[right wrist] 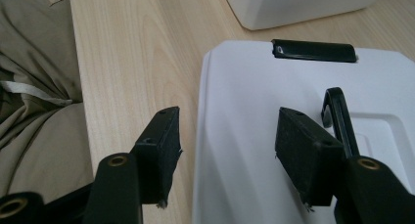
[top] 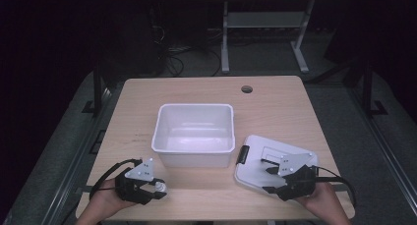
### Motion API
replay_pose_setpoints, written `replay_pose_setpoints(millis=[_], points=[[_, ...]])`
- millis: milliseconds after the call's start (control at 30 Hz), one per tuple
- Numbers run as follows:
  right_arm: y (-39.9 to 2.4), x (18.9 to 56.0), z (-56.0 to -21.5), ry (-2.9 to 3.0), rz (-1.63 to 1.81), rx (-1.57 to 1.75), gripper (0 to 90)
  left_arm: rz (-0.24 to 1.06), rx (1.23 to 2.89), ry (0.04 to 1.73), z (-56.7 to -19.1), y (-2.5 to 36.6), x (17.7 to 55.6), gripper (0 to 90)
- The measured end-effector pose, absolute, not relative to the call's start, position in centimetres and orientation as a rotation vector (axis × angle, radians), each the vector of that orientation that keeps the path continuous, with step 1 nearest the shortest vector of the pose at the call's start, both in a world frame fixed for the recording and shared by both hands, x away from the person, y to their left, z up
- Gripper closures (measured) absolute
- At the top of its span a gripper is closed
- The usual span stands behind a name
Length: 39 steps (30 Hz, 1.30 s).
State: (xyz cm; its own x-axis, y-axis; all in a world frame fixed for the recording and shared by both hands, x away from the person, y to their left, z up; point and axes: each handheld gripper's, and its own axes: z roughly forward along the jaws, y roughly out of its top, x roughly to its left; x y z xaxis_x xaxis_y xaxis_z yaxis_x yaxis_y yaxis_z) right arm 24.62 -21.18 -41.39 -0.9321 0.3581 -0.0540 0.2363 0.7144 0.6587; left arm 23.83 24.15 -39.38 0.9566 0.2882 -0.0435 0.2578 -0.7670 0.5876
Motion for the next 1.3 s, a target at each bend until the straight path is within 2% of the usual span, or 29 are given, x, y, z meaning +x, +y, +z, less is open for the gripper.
replay_pose_setpoints(millis=[767, 1300], points=[[-21.3, 24.6, -41.3, 2.736, 1.030, 0.482, 41.0, 0.092, 2.526, 0.336, -32.4, 24.0, 25.1, 59.8], [-21.2, 24.6, -41.3, 2.742, 1.037, 0.467, 40.5, 0.094, 2.501, 0.360, -29.3, 24.1, 27.1, 59.8]])
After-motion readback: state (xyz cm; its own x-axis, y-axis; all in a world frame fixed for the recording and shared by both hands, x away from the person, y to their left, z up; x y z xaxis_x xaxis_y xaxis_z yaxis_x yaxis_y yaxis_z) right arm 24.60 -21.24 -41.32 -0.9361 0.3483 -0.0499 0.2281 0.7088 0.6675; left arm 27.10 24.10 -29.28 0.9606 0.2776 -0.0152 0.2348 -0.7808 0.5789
